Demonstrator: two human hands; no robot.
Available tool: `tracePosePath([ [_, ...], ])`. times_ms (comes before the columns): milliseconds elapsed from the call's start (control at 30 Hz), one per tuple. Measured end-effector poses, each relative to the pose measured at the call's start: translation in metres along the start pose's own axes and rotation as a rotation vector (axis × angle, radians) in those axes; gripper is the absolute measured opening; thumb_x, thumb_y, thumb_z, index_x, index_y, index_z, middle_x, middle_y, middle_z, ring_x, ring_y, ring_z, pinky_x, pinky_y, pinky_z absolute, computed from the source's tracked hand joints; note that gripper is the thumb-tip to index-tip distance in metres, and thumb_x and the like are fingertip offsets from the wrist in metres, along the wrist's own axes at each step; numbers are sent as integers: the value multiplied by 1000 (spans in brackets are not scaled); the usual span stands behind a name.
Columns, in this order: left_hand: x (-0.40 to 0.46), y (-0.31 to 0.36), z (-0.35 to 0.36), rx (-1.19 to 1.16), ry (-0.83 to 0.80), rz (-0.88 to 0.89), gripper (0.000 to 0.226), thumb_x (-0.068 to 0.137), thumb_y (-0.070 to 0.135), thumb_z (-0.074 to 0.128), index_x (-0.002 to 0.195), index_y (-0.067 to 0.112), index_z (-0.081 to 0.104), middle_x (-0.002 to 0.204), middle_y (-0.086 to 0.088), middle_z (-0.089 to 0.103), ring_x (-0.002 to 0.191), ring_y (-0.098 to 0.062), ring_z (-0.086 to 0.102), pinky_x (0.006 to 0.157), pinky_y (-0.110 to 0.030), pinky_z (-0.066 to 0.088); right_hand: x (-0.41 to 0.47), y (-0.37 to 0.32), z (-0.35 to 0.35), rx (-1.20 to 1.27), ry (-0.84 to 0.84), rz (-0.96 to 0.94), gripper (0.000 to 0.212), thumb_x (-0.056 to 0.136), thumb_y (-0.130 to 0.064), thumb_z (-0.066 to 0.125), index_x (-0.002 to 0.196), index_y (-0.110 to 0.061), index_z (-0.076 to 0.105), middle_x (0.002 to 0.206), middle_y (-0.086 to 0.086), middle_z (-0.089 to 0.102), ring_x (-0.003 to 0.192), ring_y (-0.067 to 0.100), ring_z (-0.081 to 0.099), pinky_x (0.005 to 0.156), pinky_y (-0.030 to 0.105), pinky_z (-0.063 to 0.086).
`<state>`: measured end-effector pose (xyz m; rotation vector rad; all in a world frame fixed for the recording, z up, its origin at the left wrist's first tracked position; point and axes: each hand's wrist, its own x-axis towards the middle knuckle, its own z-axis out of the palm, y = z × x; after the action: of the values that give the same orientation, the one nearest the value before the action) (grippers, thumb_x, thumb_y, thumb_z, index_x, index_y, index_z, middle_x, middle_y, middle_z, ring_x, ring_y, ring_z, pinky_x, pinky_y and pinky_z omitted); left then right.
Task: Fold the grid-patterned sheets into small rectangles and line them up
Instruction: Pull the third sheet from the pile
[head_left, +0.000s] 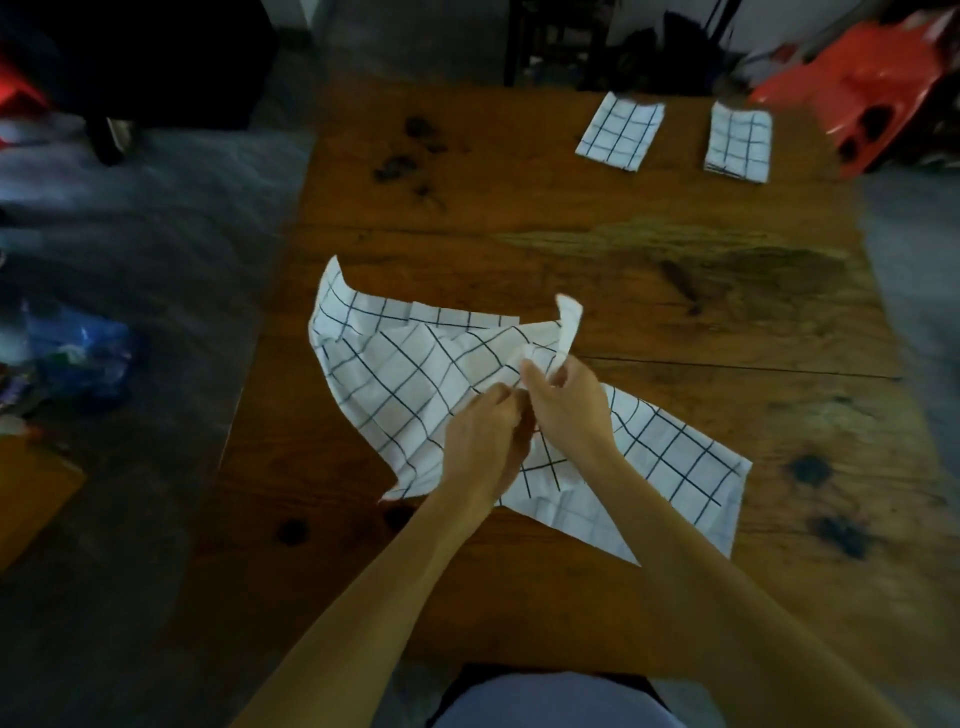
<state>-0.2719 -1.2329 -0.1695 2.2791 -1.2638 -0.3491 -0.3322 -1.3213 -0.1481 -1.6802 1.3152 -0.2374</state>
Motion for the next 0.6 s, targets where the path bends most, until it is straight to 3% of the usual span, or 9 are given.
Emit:
tracePosePath([
  [100, -12, 8, -8, -54, -105, 165, 27, 96, 33, 49, 115, 19, 62, 113, -1, 63, 101, -19, 58, 78, -28, 45, -2, -5, -14, 58, 131, -20, 31, 98, -22, 51, 67, -21, 46, 60, -6, 48, 56, 8, 46, 54, 23, 34],
  [167, -16, 9, -26, -184, -100, 153, 38, 96, 36, 43, 127, 19, 57, 126, 0, 59, 115, -14, 52, 92, -29, 44, -7, -14, -28, -40, 161, -95, 31, 100, -26, 48, 70, -21, 44, 63, -8, 47, 58, 6, 44, 57, 23, 33],
  [233, -11, 9, -48, -235, 19, 181, 42, 95, 29, 41, 133, 15, 51, 132, -3, 54, 120, -13, 47, 98, -31, 43, -15, -23, -41, -243, 129, -205, 18, 100, -22, 47, 84, -17, 54, 74, -9, 55, 67, 9, 51, 64, 24, 37],
  [300, 4, 13, -69, -97, 163, 326, 46, 92, 16, 50, 138, 13, 44, 137, -11, 47, 125, -22, 45, 100, -36, 44, -24, -32, -51, -398, 92, -308, 17, 98, -11, 46, 107, -14, 61, 93, -4, 64, 82, 14, 60, 72, 27, 47],
  [400, 30, 32, -95, 160, 228, 511, 68, 82, -1, 60, 143, 17, 34, 148, -18, 34, 137, -35, 32, 109, -44, 30, -38, -45, -65, -527, 38, -428, 23, 95, -5, 47, 112, -14, 60, 97, 3, 69, 84, 22, 65, 75, 37, 55],
  [500, 41, 48, -111, 344, 243, 591, 51, 79, -7, 59, 126, 13, 58, 150, -19, 34, 142, -35, 23, 112, -49, 19, -47, -52, -79, -595, 59, -500, 24, 92, -3, 50, 111, -15, 60, 95, 6, 68, 80, 24, 63, 68, 36, 53],
  [600, 45, 57, -120, 371, 261, 610, 21, 79, -1, 63, 94, 10, 71, 137, -19, 51, 138, -35, 32, 113, -51, 17, -49, -51, -90, -467, 29, -478, 13, 92, -13, 59, 105, -17, 61, 85, 0, 65, 74, 20, 61, 59, 25, 43],
])
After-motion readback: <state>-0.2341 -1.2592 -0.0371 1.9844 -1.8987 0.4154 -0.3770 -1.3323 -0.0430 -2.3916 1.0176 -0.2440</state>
